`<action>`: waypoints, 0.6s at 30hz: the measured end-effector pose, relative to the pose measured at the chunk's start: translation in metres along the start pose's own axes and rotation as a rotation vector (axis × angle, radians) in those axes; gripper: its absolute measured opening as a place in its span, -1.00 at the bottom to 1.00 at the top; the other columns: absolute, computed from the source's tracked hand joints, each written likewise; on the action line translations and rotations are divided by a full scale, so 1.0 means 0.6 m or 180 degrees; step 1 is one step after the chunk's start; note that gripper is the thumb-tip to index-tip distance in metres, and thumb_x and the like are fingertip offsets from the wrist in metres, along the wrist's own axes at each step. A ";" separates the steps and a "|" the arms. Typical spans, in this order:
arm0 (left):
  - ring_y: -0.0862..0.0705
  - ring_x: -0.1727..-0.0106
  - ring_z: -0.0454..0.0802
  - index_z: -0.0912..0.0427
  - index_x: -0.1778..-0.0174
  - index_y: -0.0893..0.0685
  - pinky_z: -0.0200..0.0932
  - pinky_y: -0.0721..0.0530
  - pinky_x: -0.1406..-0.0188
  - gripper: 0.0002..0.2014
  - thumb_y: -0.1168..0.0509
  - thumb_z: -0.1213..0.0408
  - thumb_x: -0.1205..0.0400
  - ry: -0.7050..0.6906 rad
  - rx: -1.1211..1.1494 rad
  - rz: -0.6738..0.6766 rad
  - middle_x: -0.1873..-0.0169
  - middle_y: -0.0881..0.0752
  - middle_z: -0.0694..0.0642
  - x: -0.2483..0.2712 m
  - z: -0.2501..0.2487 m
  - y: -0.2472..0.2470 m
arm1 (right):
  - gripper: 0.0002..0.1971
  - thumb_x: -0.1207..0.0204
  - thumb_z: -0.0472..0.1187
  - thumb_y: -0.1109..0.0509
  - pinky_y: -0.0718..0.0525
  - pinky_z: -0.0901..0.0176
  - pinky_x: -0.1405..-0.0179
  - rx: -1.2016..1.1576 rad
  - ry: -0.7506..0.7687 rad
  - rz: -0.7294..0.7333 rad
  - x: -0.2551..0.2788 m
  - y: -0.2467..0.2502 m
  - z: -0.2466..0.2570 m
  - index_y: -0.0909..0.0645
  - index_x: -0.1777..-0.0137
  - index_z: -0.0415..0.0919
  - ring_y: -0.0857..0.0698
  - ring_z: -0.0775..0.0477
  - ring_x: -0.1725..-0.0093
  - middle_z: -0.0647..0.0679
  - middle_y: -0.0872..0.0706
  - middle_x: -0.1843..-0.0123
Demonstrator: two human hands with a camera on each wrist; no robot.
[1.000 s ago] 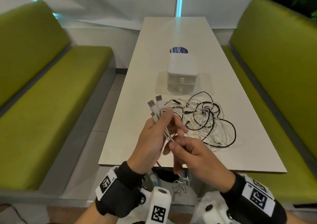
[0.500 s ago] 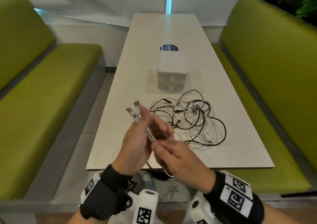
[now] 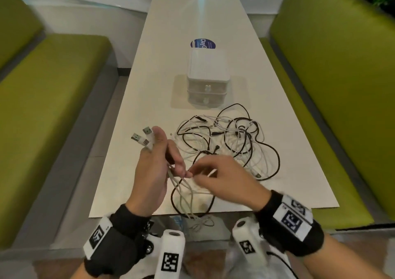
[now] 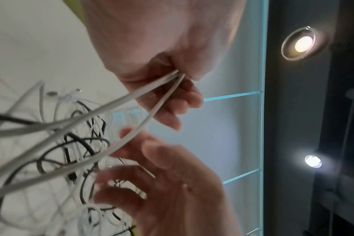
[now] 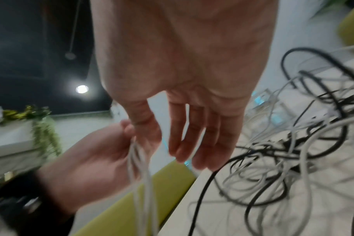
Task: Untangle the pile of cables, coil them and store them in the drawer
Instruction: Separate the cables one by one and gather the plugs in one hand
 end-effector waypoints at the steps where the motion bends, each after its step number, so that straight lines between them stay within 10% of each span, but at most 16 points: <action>1: -0.41 0.63 0.02 0.19 0.55 -0.50 -0.10 -0.62 0.53 -0.38 0.00 -0.26 -0.60 -0.0030 -0.0079 -0.0043 0.68 -0.39 0.13 -0.008 0.002 0.004 | -0.85 -0.54 -0.07 -0.38 -0.69 0.15 0.11 0.0066 -0.0138 -0.0237 -0.010 0.022 -0.011 -0.76 0.07 -0.07 -0.71 0.15 0.18 0.10 -0.78 0.18; 6: -0.28 0.63 -0.03 0.20 0.50 -0.50 -0.24 -0.37 0.67 -0.41 -0.04 -0.18 -0.69 0.0121 -0.0342 0.0060 0.65 -0.33 0.09 -0.034 0.025 -0.004 | -0.44 -0.66 0.18 -0.17 -0.42 0.13 0.28 0.1539 -0.1308 -0.0465 -0.068 0.059 -0.094 -0.40 0.46 -0.21 -0.54 -0.16 0.32 -0.08 -0.48 0.48; 10: -0.40 0.62 -0.02 0.27 0.32 -0.62 -0.21 -0.50 0.66 -0.47 -0.07 -0.09 -0.73 0.0193 -0.0566 0.0270 0.55 -0.47 0.07 -0.059 0.043 -0.025 | -0.60 -0.60 -0.07 -0.29 -0.31 0.18 0.47 0.1450 -0.1609 -0.0080 -0.098 0.038 -0.136 -0.36 0.45 -0.20 -0.51 -0.12 0.33 -0.05 -0.44 0.46; 18: -0.13 0.57 -0.12 0.13 0.07 -0.78 -0.25 -0.12 0.64 -0.52 -0.07 -0.11 -0.74 0.0100 -0.0576 0.0067 0.51 -0.17 0.01 -0.083 0.044 -0.032 | -0.81 -0.64 -0.07 -0.29 -0.68 0.00 0.22 0.0497 -0.0157 -0.1271 -0.071 0.071 -0.045 -0.66 0.12 -0.10 -0.72 0.02 0.31 0.06 -0.75 0.35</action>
Point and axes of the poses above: each hand's wrist, its own x-axis away from the middle knuckle, its own y-axis out of the back of the hand, z = x × y, the point moved 6 cm from there along -x, towards the middle knuckle
